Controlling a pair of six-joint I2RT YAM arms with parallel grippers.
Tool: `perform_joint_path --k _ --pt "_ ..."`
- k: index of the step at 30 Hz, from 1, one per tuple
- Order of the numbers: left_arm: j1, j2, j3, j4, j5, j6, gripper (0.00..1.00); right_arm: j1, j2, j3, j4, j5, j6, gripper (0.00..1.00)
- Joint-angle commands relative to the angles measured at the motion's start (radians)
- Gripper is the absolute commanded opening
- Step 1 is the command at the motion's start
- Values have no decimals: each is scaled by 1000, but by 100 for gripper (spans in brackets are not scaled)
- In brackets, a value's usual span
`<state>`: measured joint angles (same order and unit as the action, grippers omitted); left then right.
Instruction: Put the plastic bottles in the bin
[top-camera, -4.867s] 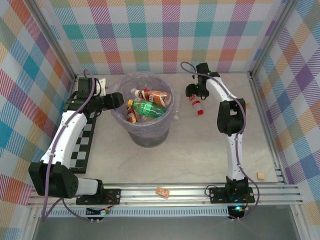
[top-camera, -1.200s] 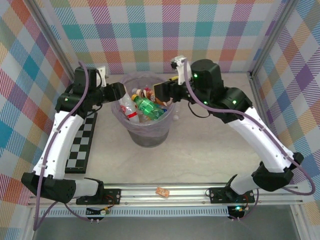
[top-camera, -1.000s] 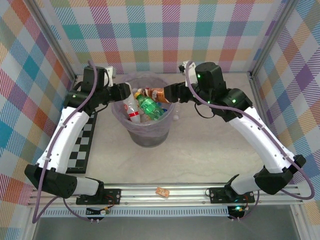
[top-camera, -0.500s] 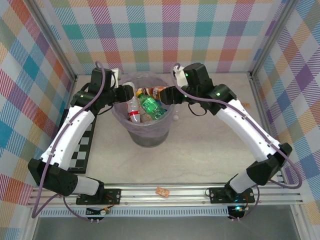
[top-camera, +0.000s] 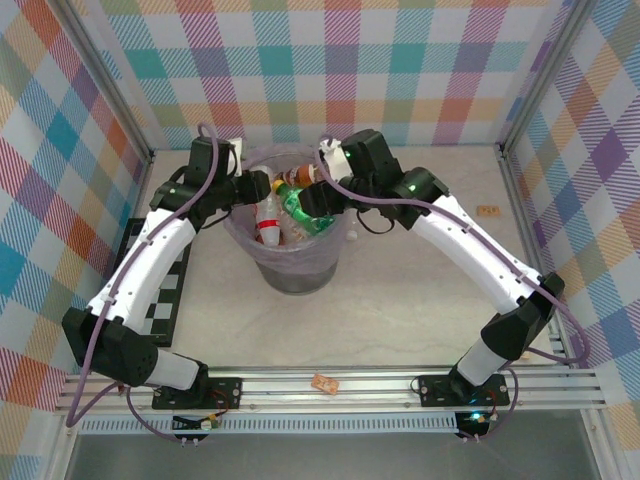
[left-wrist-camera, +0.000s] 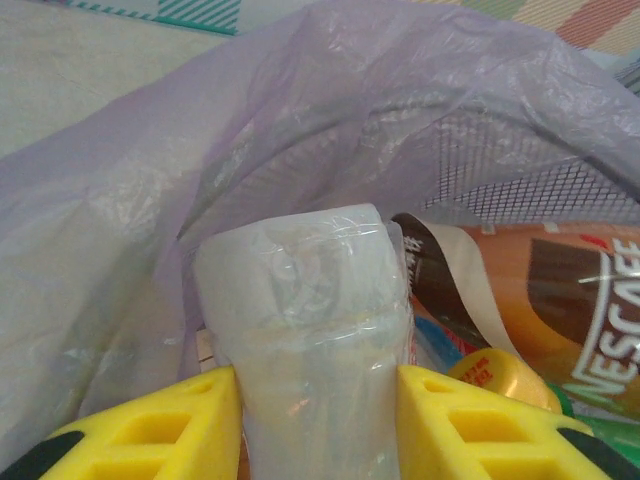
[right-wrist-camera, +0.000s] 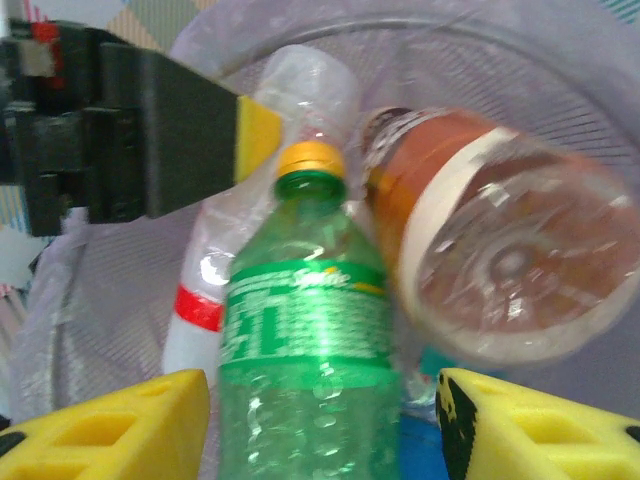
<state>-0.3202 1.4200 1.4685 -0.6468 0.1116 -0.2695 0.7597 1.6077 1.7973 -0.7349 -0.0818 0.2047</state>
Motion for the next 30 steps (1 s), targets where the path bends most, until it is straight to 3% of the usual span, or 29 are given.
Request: perform_joint_path --k 1,9,18,30 --pt "-13 26 -21 -77 -2 7 41 6 -46 -5 3 -29 19 62" --pt "-13 -2 69 -126 -23 26 48 -1 -45 105 -71 43 -28 64" --pt "-13 -45 165 -186 -47 49 54 -72 -91 97 -54 41 -17 67" --pt "-13 -55 111 -153 -25 37 52 -335 -135 -214 84 56 148 71"
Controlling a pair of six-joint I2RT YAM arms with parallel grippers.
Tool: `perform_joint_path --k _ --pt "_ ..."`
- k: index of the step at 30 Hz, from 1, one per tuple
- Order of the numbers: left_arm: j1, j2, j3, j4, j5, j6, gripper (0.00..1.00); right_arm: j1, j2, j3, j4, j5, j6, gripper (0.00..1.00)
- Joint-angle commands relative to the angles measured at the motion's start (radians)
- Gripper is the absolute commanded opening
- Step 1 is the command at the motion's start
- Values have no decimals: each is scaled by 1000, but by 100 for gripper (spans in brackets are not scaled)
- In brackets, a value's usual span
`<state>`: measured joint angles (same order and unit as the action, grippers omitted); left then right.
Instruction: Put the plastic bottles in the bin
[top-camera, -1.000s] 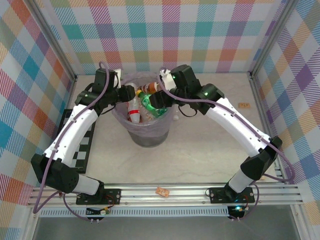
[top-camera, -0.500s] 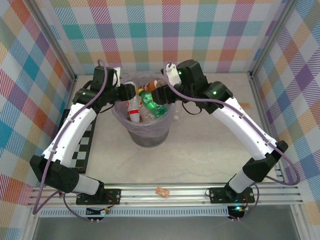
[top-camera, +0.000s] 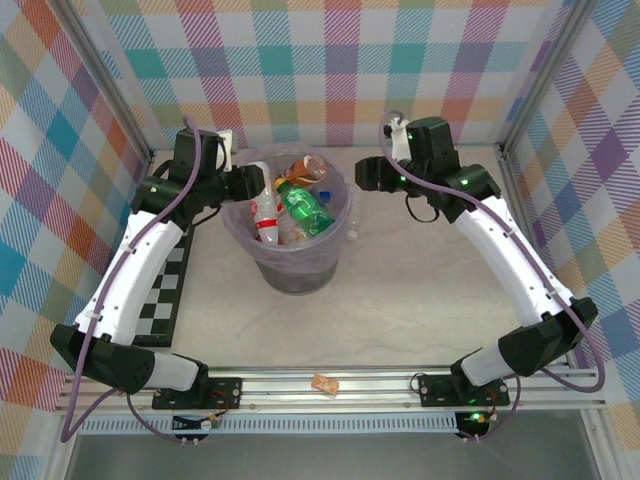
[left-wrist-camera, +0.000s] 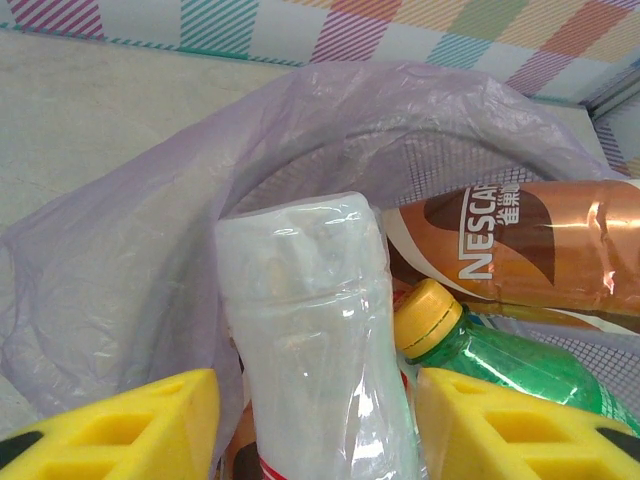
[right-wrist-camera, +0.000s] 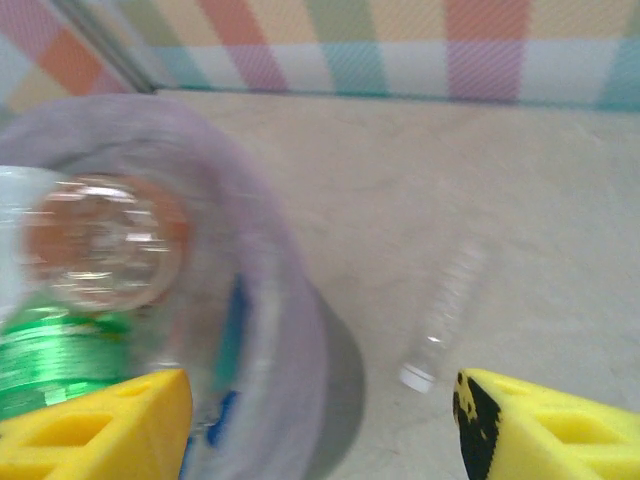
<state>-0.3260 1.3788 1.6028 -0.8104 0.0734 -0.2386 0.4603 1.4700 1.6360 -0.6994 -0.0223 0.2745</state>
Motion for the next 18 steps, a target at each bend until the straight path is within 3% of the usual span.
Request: perform_joint_path --k 1,7,10,18 --pt "-7 -9 -31 16 18 3 52 -49 3 -84 70 -8 106 72" --pt "-8 16 -76 55 52 -18 48 -69 95 -130 61 65 247 70" --pt "-13 32 -94 73 64 -29 47 -70 187 -94 39 44 277 69" --pt "-19 55 -151 123 82 -59 46 -70 368 -54 156 49 354 66"
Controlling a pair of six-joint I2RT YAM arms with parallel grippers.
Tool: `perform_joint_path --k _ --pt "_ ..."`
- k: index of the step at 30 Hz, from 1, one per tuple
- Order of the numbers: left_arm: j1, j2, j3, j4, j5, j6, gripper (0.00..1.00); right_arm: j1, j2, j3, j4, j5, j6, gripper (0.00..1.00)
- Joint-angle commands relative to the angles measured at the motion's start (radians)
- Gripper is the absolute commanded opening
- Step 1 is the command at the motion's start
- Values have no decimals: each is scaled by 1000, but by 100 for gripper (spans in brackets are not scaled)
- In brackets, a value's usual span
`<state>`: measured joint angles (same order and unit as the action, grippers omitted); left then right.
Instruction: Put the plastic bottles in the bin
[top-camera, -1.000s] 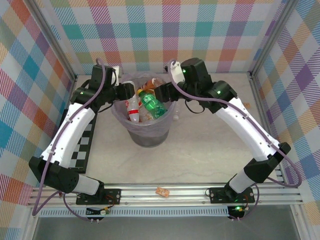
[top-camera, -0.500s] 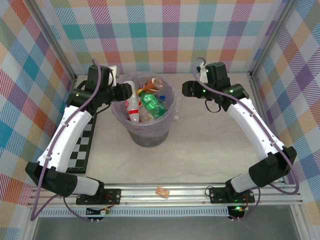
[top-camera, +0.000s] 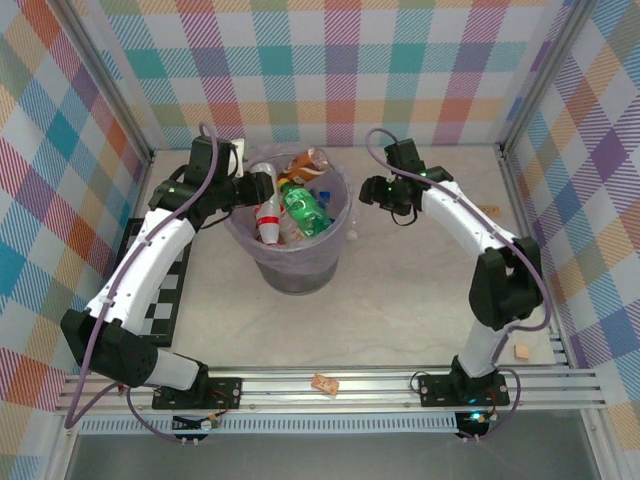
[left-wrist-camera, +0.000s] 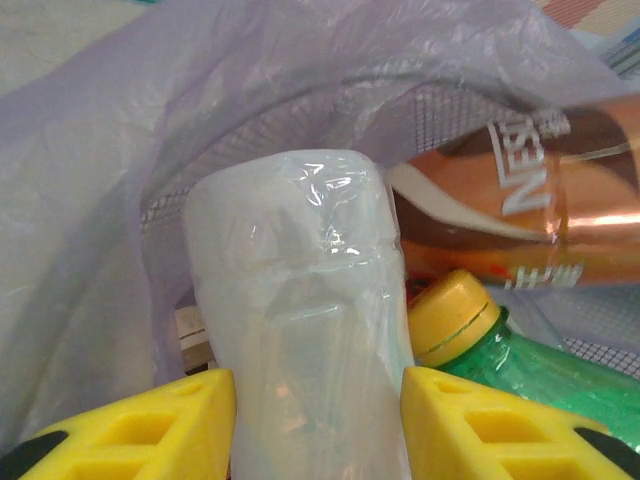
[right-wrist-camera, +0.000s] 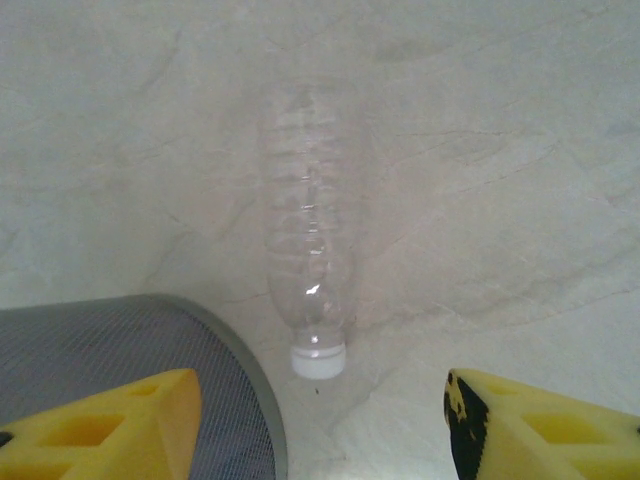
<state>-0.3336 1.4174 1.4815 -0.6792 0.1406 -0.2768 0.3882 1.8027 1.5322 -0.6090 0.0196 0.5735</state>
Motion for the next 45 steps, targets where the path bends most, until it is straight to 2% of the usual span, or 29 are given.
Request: perform_joint_path --k 1,8,13,18,21,25,30,32,36,45 --pt "-12 15 -30 -9 15 -20 46 1 62 65 73 5 61 66" --pt "-12 -11 33 -69 -18 10 47 -3 210 108 153 -43 108 73" --pt "-12 -36 73 -111 -49 32 55 -3 281 128 176 -63 134 75" --pt "-7 -57 111 -144 -68 50 58 -3 346 160 171 -73 149 74" --pt "-3 -72 125 -159 -72 56 59 -3 371 176 154 -70 146 68" --pt "12 -96 132 -180 -90 68 60 -6 355 175 133 -52 125 59" --pt "70 -135 106 -190 -75 70 61 -22 336 172 104 -50 96 53" --pt "116 -156 89 -188 -41 66 62 -26 319 162 96 -46 79 52" --pt "212 -187 44 -175 109 45 63 -43 269 135 86 -40 53 49" --pt "232 -199 -40 -137 163 27 63 -66 79 110 -24 -10 -103 49"
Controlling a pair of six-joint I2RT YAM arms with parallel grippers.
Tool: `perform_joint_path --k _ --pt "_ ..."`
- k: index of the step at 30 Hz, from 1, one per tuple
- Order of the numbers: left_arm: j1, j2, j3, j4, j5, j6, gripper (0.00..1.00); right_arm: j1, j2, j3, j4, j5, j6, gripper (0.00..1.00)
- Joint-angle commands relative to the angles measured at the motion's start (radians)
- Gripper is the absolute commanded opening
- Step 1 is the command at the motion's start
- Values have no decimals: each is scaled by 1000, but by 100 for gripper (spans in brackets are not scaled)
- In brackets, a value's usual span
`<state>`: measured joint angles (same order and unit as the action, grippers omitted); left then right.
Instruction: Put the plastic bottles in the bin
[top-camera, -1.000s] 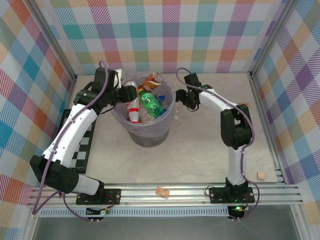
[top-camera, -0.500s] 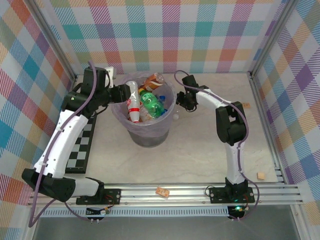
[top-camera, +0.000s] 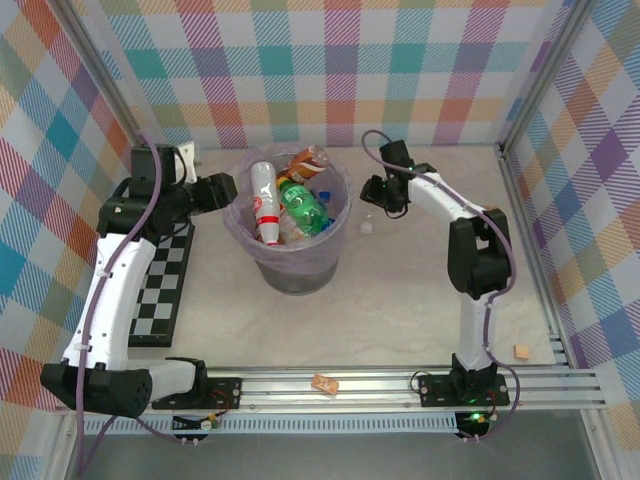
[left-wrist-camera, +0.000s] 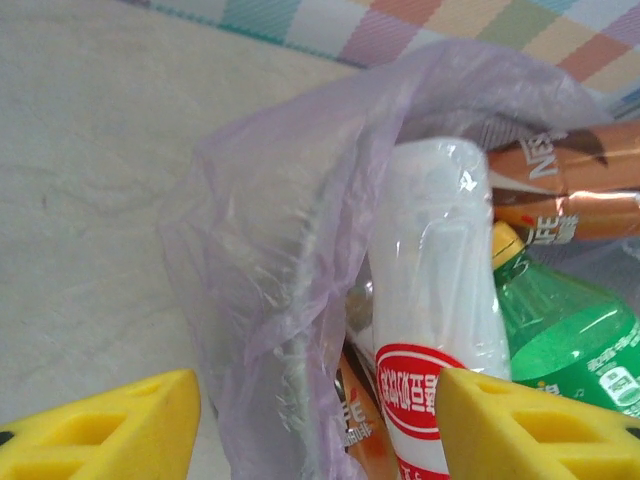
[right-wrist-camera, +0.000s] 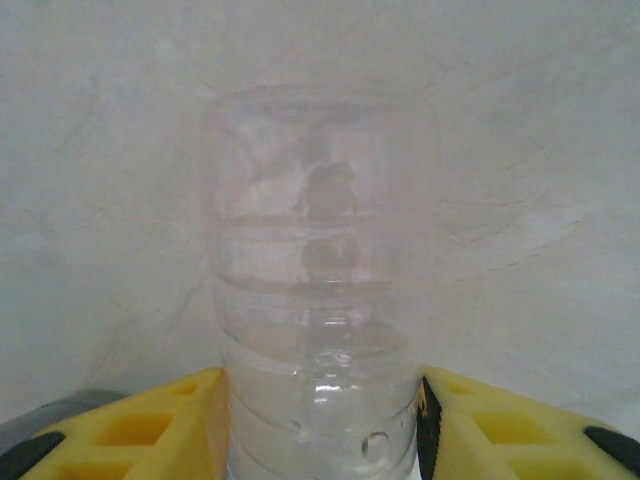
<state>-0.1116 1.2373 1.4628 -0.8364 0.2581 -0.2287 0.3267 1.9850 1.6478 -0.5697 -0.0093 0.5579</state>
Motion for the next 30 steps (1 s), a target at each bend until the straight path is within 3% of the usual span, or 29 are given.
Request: perform_joint_path --k 1,7,13,16,30 --pt "11 -18 -31 28 50 -24 63 -8 -139 -3 -89 17 -114 49" --pt "11 -11 -71 59 61 -31 62 -7 -373 14 -204 -48 -220 49" --pt "12 -8 -96 76 71 -36 61 1 -495 115 -232 -242 -167 48" --pt "10 -8 -112 89 80 -43 60 36 -482 184 -228 -299 -145 48" --pt "-8 -6 -142 114 96 -59 58 196 -226 443 -343 -272 -151 50"
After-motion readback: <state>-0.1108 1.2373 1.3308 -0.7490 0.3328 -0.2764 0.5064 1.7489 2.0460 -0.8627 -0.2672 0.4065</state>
